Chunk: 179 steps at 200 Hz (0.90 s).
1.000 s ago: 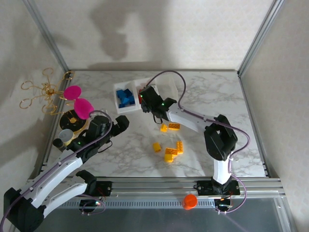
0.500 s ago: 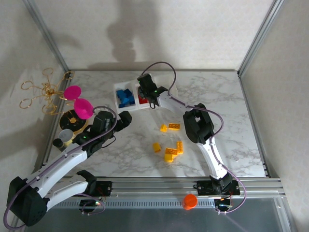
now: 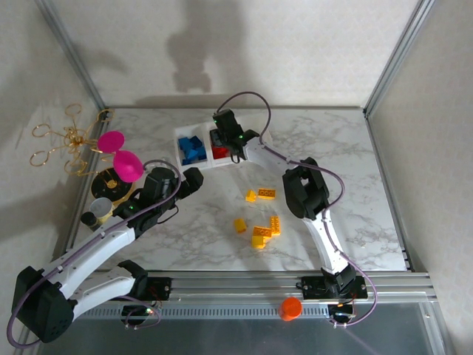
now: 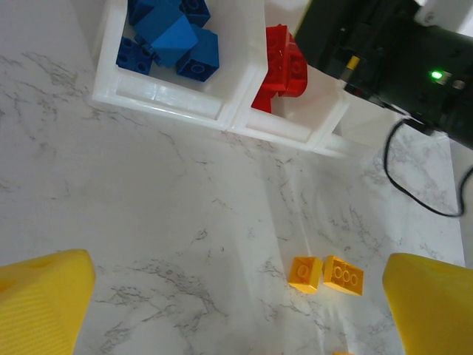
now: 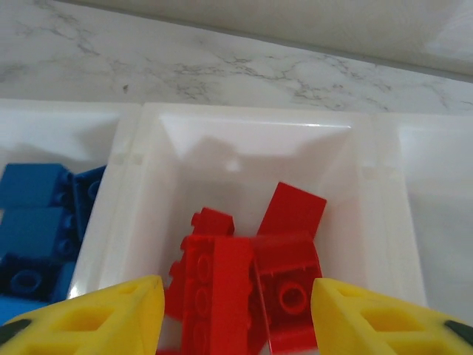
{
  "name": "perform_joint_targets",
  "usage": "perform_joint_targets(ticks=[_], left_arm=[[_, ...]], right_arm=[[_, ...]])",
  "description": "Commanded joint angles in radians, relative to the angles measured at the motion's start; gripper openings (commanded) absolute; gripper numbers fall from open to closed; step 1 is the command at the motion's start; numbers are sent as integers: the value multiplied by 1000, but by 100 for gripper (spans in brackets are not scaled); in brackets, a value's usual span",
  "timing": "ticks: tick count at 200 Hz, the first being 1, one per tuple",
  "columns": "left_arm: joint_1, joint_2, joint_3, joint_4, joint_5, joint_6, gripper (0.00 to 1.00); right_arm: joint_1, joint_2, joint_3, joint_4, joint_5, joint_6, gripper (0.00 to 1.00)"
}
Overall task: Sort the legos into containers by color
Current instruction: Place the lego in the container, then pick up the lego from the center of the table.
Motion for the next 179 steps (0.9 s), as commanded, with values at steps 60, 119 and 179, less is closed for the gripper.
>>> perform_joint_targets(ticks=[60,119,179], left_arm=[[-41,-71,-25,-1,35,8,100],[-105,-128,-103,14,23,-54,100],[-120,-157,-139,-5,-5,-85,100]], right_arm=[[9,-460,-486,-24,-93,78,64],[12,-580,-786,-26,-197,57,66],[33,-475,-801,20,-191,-3,70]])
